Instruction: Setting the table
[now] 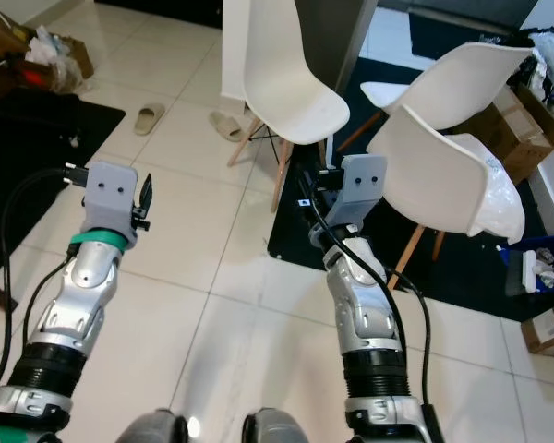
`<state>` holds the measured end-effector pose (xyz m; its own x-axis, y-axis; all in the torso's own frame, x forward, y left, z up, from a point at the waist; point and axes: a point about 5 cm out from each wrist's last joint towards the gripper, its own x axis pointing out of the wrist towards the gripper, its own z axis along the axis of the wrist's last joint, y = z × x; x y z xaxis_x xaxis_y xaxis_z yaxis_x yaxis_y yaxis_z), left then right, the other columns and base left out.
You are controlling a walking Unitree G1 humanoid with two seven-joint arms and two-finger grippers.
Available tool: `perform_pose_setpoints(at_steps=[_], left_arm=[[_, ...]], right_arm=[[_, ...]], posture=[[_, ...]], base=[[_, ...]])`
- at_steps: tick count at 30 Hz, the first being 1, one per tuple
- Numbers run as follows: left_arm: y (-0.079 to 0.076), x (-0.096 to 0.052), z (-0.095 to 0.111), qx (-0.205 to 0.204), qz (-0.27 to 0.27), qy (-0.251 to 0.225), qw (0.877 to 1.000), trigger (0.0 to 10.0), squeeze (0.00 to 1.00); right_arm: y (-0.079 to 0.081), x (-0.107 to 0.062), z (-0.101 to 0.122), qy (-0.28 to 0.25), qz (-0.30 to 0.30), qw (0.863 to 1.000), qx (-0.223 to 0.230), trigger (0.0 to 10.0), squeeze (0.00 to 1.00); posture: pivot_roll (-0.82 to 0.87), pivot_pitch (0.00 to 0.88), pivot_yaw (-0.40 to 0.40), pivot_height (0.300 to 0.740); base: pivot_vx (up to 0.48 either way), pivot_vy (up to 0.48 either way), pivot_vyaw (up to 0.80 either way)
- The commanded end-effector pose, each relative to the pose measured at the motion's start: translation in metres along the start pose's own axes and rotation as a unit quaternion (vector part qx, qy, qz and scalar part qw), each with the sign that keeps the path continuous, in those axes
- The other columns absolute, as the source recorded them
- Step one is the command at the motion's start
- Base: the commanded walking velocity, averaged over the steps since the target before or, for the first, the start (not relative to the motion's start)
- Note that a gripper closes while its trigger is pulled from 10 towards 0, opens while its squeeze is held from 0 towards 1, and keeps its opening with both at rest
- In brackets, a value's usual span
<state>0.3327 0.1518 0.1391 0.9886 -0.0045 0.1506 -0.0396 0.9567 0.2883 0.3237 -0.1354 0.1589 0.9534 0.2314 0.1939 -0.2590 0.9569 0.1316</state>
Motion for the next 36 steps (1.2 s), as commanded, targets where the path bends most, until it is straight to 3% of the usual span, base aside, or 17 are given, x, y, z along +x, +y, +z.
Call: perform_pose_setpoints(at_steps=[1, 26, 36], left_arm=[[-0.005, -0.002, -0.005, -0.002, -0.004, 0.01, 1.0, 10.0, 0.05], [-0.008, -0.003, -0.007, -0.005, -0.007, 0.015, 1.0, 10.0, 0.01], [-0.023, -0.019, -0.02, -0.078, -0.079, 0.075, 0.991, 10.0, 0.0]], right_arm=[[-0.008, -0.002, -0.002, 0.007, -0.014, 1.0, -0.005, 10.0, 0.0], [-0.009, -0.001, -0.001, 0.006, -0.021, 1.0, -0.01, 10.0, 0.0], [-0.017, 0.0, 0.001, 0.001, -0.054, 0.998, -0.031, 10.0, 0.0]], posture=[[-0.03, 0.0, -0.02, 0.74], [-0.03, 0.0, -0.022, 0.74], [-0.03, 0.0, -0.019, 0.74]], base=[[0.386, 0.0, 0.0], [0.353, 0.0, 0.0], [0.0, 0.0, 0.8]])
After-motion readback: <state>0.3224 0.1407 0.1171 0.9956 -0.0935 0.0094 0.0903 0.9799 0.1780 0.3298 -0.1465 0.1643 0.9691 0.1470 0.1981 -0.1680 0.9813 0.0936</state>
